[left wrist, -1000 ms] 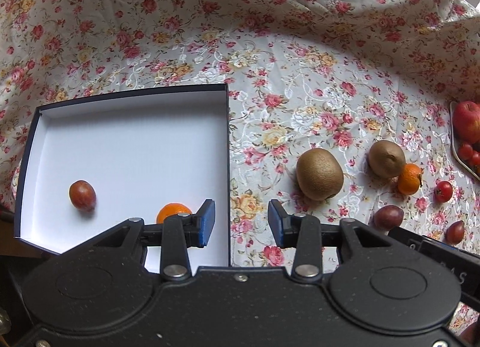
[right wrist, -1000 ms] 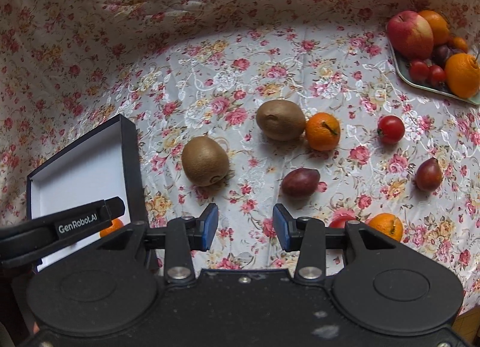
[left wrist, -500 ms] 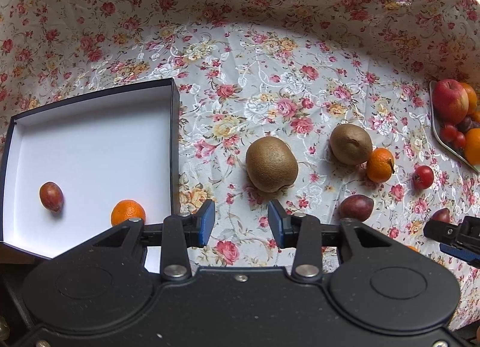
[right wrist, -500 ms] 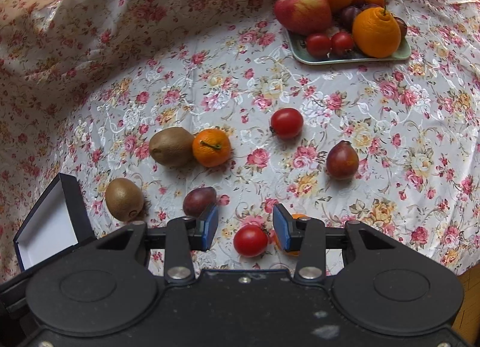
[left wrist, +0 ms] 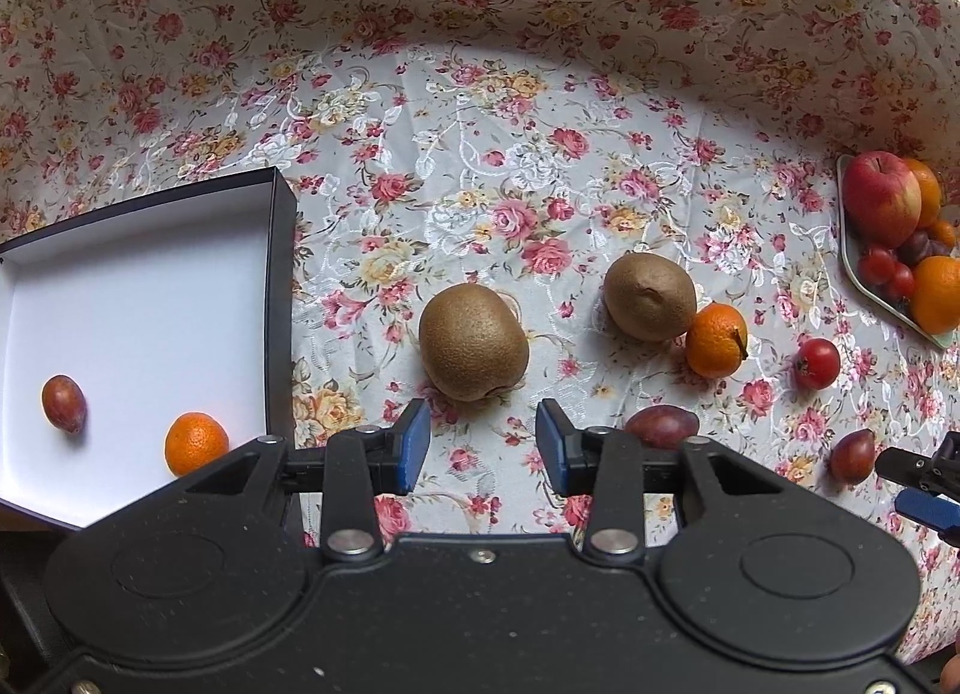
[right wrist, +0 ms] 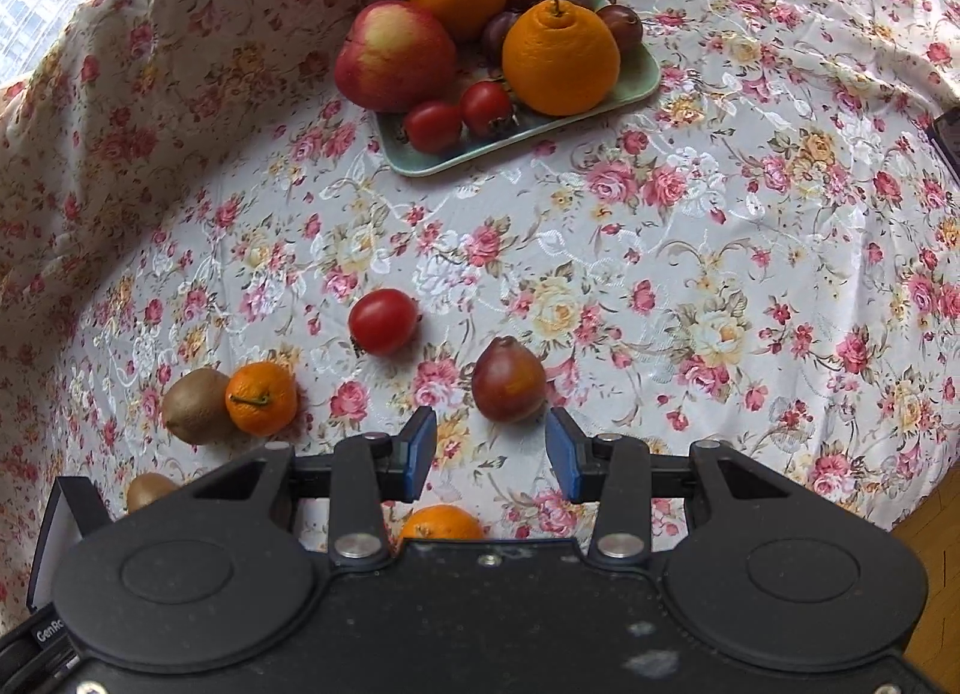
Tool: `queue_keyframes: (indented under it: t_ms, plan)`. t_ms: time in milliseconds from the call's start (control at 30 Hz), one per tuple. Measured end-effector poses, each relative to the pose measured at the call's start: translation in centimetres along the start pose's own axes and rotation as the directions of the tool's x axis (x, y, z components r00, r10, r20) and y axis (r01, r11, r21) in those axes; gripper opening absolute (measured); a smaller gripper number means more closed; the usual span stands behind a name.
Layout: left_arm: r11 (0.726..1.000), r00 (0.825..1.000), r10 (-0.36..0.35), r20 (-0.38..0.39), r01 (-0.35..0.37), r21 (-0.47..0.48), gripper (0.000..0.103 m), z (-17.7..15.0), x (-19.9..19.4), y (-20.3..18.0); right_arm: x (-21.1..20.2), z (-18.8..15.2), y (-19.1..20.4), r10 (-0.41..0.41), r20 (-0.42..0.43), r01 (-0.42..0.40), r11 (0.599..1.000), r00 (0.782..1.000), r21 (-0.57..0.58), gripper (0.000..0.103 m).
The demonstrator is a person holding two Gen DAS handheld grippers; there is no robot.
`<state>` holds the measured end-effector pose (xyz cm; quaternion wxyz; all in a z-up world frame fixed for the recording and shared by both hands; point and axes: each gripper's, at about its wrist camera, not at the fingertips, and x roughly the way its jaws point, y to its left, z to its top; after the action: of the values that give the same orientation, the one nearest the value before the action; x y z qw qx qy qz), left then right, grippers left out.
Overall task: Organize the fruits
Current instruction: 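Move the left tool toward a brown kiwi while the right tool approaches a red pear, then close the left gripper on the kiwi while the right gripper closes on the red pear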
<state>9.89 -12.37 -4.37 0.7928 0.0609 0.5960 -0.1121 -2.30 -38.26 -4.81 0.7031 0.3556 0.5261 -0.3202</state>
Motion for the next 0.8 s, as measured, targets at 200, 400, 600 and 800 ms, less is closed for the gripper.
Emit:
queue_keyframes:
  t_ms: [200, 400, 600, 800]
  plan:
    - [1.000, 1.000, 0.005, -0.002, -0.005, 0.022, 0.049, 0.6, 0.8, -0.6, 1.6, 1.0, 0.0, -0.009, -0.024, 0.008, 1.000, 1.000, -0.019, 0.044]
    - [1.000, 1.000, -0.012, -0.027, 0.013, 0.009, 0.049, 1.4, 2.0, -0.2, 3.2, 1.2, 1.1, -0.024, -0.064, 0.021, 0.999, 0.998, -0.044, 0.044]
    - [0.998, 0.998, -0.047, -0.043, 0.046, -0.031, 0.049, 2.3, 2.8, 0.4, 4.7, 1.9, 1.0, -0.083, -0.074, 0.080, 0.996, 0.994, -0.041, 0.044]
    - [0.997, 0.997, -0.049, -0.052, 0.046, -0.055, 0.052, 2.8, 3.6, 0.6, 6.2, 2.1, 1.4, -0.112, -0.109, 0.107, 0.993, 0.988, -0.049, 0.040]
